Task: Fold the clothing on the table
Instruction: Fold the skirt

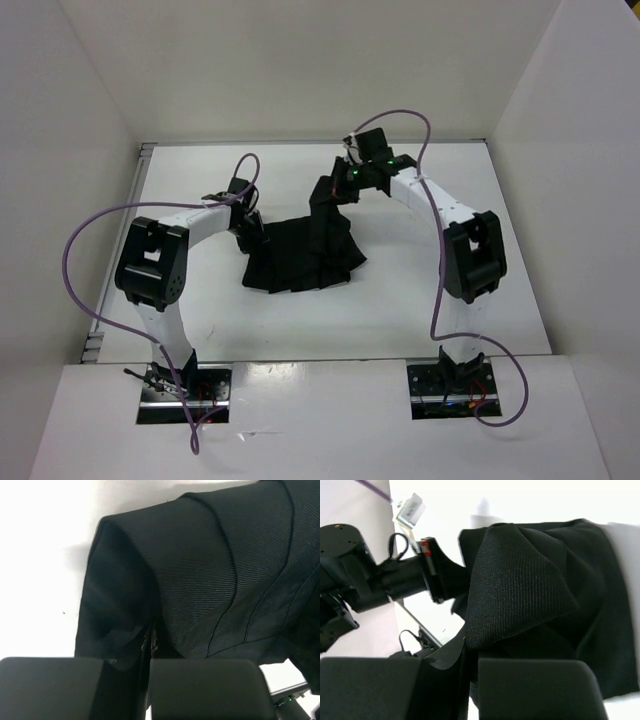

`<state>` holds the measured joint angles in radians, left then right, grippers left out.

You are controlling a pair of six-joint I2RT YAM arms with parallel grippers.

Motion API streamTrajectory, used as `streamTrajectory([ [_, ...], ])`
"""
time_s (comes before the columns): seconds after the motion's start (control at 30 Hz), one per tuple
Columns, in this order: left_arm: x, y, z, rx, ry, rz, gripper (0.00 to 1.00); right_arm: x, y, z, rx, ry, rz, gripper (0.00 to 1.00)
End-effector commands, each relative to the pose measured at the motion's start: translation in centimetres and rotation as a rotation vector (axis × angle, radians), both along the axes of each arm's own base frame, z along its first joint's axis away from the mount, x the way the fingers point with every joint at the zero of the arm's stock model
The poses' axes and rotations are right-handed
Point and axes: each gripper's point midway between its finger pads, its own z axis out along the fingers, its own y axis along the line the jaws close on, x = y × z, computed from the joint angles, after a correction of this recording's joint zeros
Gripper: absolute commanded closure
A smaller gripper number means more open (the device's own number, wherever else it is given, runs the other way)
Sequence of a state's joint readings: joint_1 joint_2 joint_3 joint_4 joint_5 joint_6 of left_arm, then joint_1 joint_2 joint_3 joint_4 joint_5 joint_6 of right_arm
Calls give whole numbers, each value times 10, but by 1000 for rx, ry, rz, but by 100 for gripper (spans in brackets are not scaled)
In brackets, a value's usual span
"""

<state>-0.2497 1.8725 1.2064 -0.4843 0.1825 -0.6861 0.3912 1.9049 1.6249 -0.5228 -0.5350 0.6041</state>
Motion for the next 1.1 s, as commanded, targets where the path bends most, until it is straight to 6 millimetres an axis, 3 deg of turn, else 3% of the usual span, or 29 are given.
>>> streamTrajectory([
  [0.0, 5, -6, 9, -36, -31, -2, 100, 5, 42, 24, 86, -67, 56, 100],
  [0.13, 5, -6, 9, -36, -31, -2, 100, 1, 80, 13, 111, -41, 113, 100],
  [0.37, 4, -4, 12, -28, -33, 1, 100, -7, 114, -18, 115, 28, 164, 100],
  [0.43, 9, -4, 17, -24, -53, 5, 100, -7, 123, -17, 131, 28, 179, 89],
  [0.53, 14, 3, 29, -28, -70, 26, 100, -12, 138, -6, 219, 14, 235, 89],
  [0.57, 16, 7, 38, -30, -97, 27, 100, -12, 144, 3, 275, -20, 268, 86],
  [0.6, 23, 13, 50, -35, -121, 45, 100, -13, 146, 2, 301, 5, 256, 65],
  [0.67, 27, 17, 86, -44, -192, 45, 100, -10, 148, 19, 346, -34, 248, 40],
  [0.73, 30, 36, 127, -7, -282, 82, 100, -8, 147, 50, 435, -99, 244, 32],
  [0.77, 38, 39, 156, 10, -354, 82, 100, -14, 146, 55, 464, -99, 254, 29],
  [0.8, 40, 48, 173, 49, -399, 99, 100, -10, 140, 83, 512, -169, 249, 29],
  [0.87, 37, 53, 216, 65, -482, 99, 98, -9, 131, 102, 527, -186, 234, 29],
  [0.97, 30, 42, 238, 11, -518, 29, 98, 4, 112, 120, 414, -287, 144, 29],
  [1.07, 21, 5, 242, -187, -519, -104, 98, 16, 90, 105, 290, -284, 55, 31],
])
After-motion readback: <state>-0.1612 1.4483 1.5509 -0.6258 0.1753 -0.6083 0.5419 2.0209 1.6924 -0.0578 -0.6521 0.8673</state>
